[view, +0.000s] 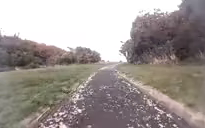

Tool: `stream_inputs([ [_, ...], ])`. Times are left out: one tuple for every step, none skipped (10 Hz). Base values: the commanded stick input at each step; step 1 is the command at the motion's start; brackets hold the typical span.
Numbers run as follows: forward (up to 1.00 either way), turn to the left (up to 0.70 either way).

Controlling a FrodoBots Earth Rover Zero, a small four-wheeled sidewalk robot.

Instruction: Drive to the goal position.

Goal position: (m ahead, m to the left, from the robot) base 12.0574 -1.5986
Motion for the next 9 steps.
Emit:
stream_inputs([
  [1.0, 0.0],
  [1.0, 0.0],
  [1.0, 0.0],
  [1.0, 0.0],
  [1.0, 0.0],
  [1.0, 0.0],
  [1.0, 0.0],
  [1.0, 0.0],
  [1.0, 0.0],
])
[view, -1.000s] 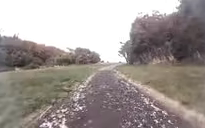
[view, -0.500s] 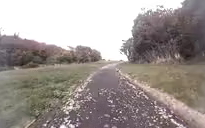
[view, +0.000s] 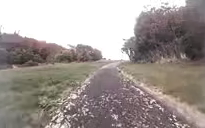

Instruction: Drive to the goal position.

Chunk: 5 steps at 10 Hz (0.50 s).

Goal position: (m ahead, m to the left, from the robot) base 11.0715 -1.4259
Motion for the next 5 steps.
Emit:
stream_inputs([
  [1.0, 0.0],
  [1.0, 0.0],
  [1.0, -0.07],
  [1.0, -0.19],
  [1.0, -0.36],
])
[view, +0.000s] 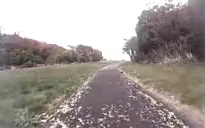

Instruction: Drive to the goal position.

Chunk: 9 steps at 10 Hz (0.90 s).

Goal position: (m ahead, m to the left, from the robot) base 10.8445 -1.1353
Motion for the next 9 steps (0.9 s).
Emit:
stream_inputs([
  [1.0, -0.19],
  [1.0, -0.01],
  [1.0, 0.0],
  [1.0, 0.0],
  [1.0, 0.0],
  [1.0, 0.0],
  [1.0, 0.0],
  [1.0, 0.0],
  [1.0, 0.0],
])
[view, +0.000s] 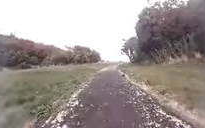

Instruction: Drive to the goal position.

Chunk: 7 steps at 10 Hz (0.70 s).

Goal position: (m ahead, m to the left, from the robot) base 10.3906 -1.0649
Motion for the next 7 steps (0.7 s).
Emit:
stream_inputs([
  [1.0, 0.0],
  [1.0, 0.0],
  [1.0, 0.0],
  [1.0, 0.0],
  [1.0, -0.01],
  [1.0, -0.07],
  [1.0, -0.12],
])
